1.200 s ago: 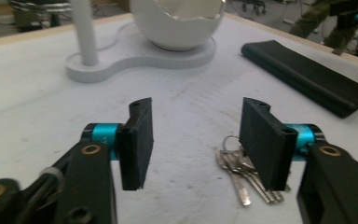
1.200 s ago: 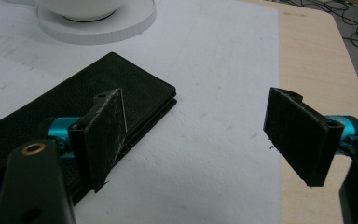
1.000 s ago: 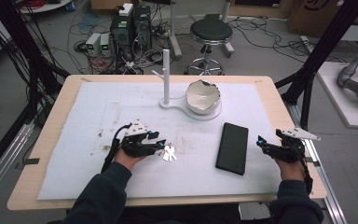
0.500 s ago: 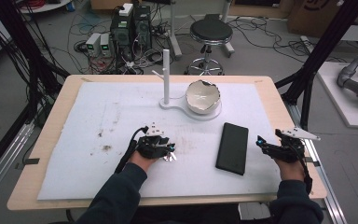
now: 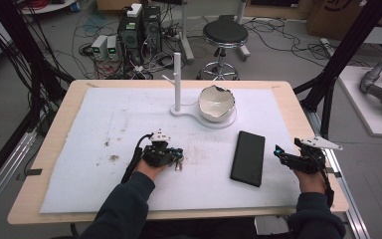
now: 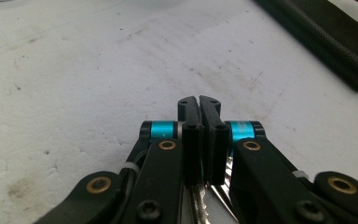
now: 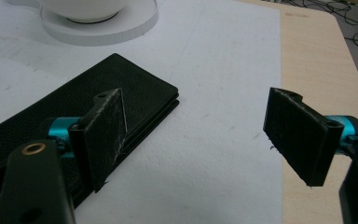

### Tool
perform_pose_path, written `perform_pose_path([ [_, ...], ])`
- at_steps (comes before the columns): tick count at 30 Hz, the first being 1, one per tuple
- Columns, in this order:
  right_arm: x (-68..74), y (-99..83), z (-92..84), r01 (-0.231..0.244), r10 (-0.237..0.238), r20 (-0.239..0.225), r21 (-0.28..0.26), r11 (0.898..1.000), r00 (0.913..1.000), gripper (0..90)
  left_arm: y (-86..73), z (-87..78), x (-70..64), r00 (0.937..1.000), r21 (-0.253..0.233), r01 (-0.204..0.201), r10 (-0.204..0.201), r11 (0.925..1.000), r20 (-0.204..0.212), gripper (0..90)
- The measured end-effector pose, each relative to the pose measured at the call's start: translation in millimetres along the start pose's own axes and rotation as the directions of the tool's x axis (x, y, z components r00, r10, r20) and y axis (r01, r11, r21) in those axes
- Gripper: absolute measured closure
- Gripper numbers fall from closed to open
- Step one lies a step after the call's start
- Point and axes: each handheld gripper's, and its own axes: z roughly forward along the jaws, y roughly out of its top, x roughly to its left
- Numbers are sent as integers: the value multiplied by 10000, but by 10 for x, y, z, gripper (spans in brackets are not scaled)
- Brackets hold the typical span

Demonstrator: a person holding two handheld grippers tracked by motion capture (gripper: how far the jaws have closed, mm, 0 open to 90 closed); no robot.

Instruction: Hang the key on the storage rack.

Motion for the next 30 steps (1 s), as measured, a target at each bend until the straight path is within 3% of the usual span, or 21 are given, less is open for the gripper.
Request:
perform_pose_path([
  [6,-7,-4,-7,-32,32,24,-26,10000,10000,212,23,-65,-2,9996,-409,10,2,9992,295,874],
  [8,-7,-4,-8,-36,36,16,-25,10000,10000,212,53,-139,-5,9990,-852,-69,106,9963,433,876],
  [10,-7,-5,-9,-36,36,12,-29,10000,10000,212,66,-169,-6,9988,-997,-84,132,9950,476,875],
  [13,-7,-5,-10,-54,54,14,-30,10000,10000,212,109,-272,3,9982,-1407,-180,257,9899,538,877],
  [17,-5,-3,-10,-43,43,8,-30,10000,10000,212,190,-444,59,9985,-2102,-104,215,9776,505,877],
  [22,5,-1,-5,-88,88,-18,-31,10000,10000,212,315,-571,134,9993,-2513,-117,204,9678,324,878],
  [23,4,0,-5,-72,72,-24,-35,10000,10000,212,399,-643,188,9994,-2817,-112,202,9594,291,878],
  [24,3,1,-4,-70,70,-21,-40,10000,10000,212,399,-643,188,9994,-2817,-112,202,9594,291,878],
  [25,2,1,-2,-72,72,-29,-37,10000,10000,212,497,-718,249,9990,-3231,-85,223,9463,390,878],
  [26,2,1,0,-72,72,-32,-34,10000,10000,212,497,-718,249,9990,-3231,-85,223,9463,390,878],
  [29,2,2,7,-77,77,-61,-44,10000,10000,212,726,-862,402,9991,-3832,66,103,9237,421,879],
  [30,2,2,9,-58,57,-74,-39,10000,10000,213,726,-862,402,9991,-3832,66,103,9237,421,879],
])
